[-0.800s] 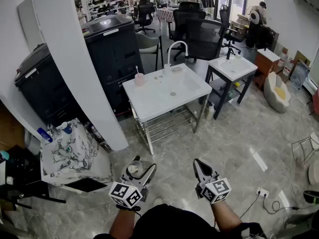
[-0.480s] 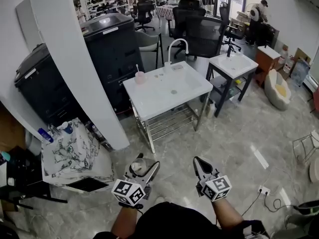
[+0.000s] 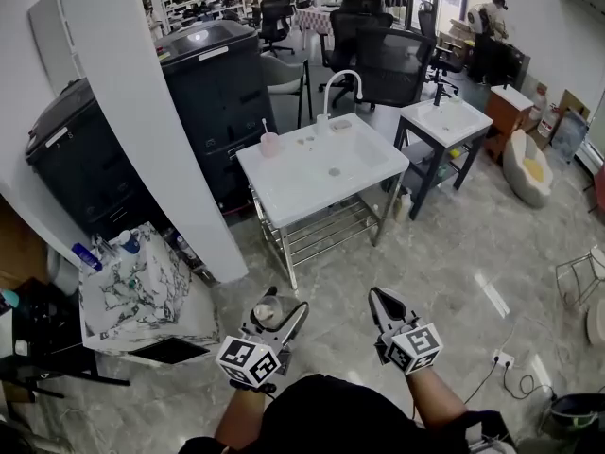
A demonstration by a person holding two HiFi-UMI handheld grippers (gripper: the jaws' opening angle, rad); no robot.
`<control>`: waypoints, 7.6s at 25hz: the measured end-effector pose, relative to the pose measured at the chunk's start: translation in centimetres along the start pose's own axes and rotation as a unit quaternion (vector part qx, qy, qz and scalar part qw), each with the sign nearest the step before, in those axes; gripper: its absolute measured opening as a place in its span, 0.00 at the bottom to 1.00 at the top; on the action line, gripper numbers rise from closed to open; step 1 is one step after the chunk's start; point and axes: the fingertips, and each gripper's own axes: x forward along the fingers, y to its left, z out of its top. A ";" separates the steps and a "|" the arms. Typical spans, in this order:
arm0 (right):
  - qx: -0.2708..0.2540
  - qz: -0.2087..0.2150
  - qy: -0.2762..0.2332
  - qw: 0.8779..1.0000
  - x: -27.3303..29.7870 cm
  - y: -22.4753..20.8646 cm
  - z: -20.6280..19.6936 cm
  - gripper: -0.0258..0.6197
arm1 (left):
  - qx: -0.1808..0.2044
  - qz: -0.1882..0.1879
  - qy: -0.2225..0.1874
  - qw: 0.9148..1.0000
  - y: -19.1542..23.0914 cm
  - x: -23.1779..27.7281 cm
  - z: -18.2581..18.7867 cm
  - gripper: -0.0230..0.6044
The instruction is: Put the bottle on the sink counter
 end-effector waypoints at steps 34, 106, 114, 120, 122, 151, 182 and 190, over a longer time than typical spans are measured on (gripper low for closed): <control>0.036 -0.038 -0.047 0.998 13.9 -11.6 3.1 0.09 | 0.001 0.004 0.004 1.000 11.1 12.6 3.8 0.60; 0.084 -0.052 0.066 0.993 43.7 -29.4 3.9 0.09 | -0.072 -0.032 0.047 0.996 31.8 43.2 1.7 0.60; 0.074 -0.035 0.102 0.991 45.6 -30.4 1.9 0.09 | -0.062 -0.016 0.072 0.995 33.7 45.1 0.0 0.60; 0.052 -0.007 0.099 0.994 47.9 -30.7 1.4 0.09 | -0.053 0.002 0.094 0.994 35.4 47.8 -1.7 0.60; 0.049 0.009 0.108 0.993 48.6 -31.3 0.7 0.09 | -0.044 0.007 0.100 0.994 35.8 48.9 -2.2 0.60; 0.081 0.063 0.212 0.972 59.2 -41.1 -6.8 0.09 | 0.076 0.193 0.178 0.962 46.3 61.6 -7.4 0.60; 0.065 0.115 0.240 0.962 59.4 -39.7 -8.4 0.09 | 0.161 0.297 0.202 0.919 52.3 65.4 -9.3 0.60; 0.038 0.123 0.239 0.962 59.1 -38.9 -8.1 0.09 | 0.133 0.290 0.188 0.929 52.0 64.9 -9.2 0.67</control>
